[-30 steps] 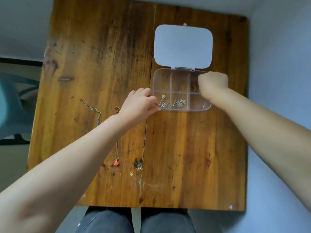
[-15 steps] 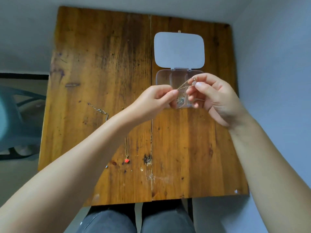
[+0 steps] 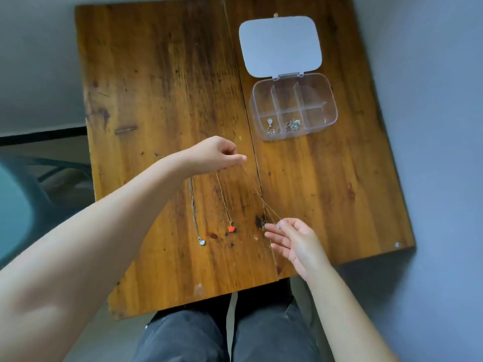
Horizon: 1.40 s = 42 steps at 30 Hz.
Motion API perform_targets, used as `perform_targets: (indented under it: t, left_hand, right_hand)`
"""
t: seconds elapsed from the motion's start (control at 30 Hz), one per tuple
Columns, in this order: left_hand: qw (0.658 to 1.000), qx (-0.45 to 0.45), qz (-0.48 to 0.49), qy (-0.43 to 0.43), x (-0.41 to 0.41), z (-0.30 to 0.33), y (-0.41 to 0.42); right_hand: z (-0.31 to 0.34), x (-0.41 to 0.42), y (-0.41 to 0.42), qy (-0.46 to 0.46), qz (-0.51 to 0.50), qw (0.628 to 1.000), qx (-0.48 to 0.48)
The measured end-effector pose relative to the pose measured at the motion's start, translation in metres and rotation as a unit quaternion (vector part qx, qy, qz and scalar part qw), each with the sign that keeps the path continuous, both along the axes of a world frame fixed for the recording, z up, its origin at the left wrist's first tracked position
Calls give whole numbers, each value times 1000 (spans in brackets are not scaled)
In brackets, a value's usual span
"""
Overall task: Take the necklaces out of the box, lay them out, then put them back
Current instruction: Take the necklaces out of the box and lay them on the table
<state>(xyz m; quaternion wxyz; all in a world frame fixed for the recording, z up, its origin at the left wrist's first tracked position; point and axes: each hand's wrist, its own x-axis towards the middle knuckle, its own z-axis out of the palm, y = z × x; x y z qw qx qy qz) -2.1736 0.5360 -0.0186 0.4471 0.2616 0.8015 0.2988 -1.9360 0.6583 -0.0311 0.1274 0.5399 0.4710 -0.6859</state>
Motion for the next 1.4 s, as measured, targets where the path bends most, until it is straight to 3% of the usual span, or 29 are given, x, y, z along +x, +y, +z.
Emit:
perform_targets:
  t: [0.1, 0.17, 0.3, 0.4, 0.53, 0.67, 0.8, 0.83, 0.9, 1.0, 1.07, 1.13, 1.2, 1.27, 1.33, 1.4]
  left_hand:
    - [997, -8, -63, 44, 1, -15, 15]
    - [986, -7, -110, 123, 5, -25, 23]
    - [933, 5, -175, 315, 17, -44, 30]
    - [907, -6, -191, 375, 22, -54, 31]
    - [923, 3, -110, 370, 24, -54, 31]
    - [936, 44, 18, 349, 26, -40, 46]
    - [933, 53, 69, 349, 29, -32, 66]
    - [932, 52, 74, 352, 29, -32, 69]
    - [929, 51, 95, 355, 28, -33, 72]
    - [925, 50, 127, 356, 28, -33, 75]
    - [923, 49, 146, 353, 30, -33, 78]
    - [922, 45, 160, 349, 33, -32, 81]
    - [922, 37, 170, 345, 35, -32, 82]
    - [923, 28, 173, 344, 36, -31, 83]
    - [922, 20, 173, 345, 37, -29, 84]
    - [920, 29, 189, 341, 39, -22, 86]
  right_hand:
    - [-15, 11, -16, -69, -26, 996, 52]
    - [-23, 14, -22, -96, -23, 991, 94]
    - [-27, 11, -23, -121, 61, 971, 196]
    - [-26, 10, -21, -124, 110, 959, 228]
    - [-12, -2, 2, -92, 179, 944, 260]
    - [13, -69, 52, 42, 243, 900, 358]
    - [20, -162, 91, 142, 413, 742, 508]
    - [19, -182, 97, 143, 482, 686, 526]
    - [16, -212, 108, 124, 623, 540, 553]
    - [13, -235, 118, 127, 737, 351, 564]
    - [13, -240, 121, 132, 768, 276, 563]
    - [12, -240, 121, 138, 778, 236, 565]
    - [9, -238, 121, 148, 782, 222, 563]
    - [7, -238, 121, 157, 784, 231, 555]
    - [10, -235, 121, 176, 771, 289, 539]
    - [18, -228, 123, 209, 740, 388, 508]
